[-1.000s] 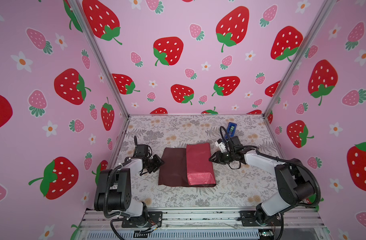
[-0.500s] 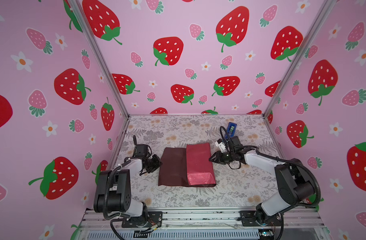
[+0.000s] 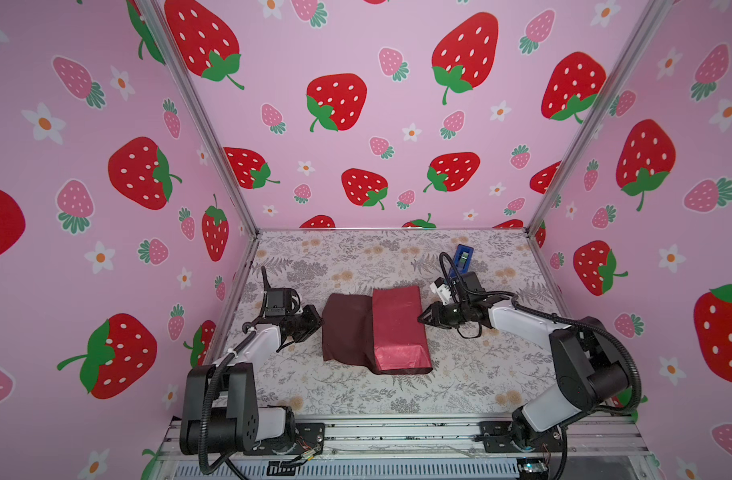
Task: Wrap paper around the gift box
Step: 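Grasp the maroon paper edge nearest the left gripper and lift it upward, then fold the lifted paper up against the box side toward the right gripper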
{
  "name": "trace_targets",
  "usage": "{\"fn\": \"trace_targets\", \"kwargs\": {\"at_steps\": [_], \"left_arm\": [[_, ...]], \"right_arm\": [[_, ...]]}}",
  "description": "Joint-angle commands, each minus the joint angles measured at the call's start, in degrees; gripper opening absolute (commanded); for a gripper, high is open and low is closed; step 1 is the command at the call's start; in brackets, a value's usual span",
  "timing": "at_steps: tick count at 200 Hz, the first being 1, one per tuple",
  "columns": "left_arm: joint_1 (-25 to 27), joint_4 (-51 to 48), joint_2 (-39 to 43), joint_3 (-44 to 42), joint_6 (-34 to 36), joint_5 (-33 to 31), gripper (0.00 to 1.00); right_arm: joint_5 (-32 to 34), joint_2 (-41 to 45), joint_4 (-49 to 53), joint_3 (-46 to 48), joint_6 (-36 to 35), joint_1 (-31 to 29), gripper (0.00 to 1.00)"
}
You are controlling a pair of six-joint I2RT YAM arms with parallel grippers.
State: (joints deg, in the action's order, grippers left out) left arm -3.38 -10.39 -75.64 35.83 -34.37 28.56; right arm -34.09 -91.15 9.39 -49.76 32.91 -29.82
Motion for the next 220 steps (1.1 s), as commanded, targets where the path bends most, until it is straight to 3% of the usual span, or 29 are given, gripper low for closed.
{"fn": "trace_targets", "kwargs": {"at_steps": [1,117,220], "left_arm": [[0.12,-0.49,2.72,-0.41,0.62,2.07,0.00],[8.13,-6.25,9.68,4.33,1.35,0.63,0.00],[14.48,-6.58,12.09,7.86,-11.36,-3.87,0.00]], "right_arm": [[3.50,-1.15,4.71,0.80,-0.83,-0.06,0.33],[3.46,-1.48,4.70,0.49,-0.74,-0.06,0.33],[3.50,-1.31,4.41,0.49,-0.39,-0.15,0.32]]}}
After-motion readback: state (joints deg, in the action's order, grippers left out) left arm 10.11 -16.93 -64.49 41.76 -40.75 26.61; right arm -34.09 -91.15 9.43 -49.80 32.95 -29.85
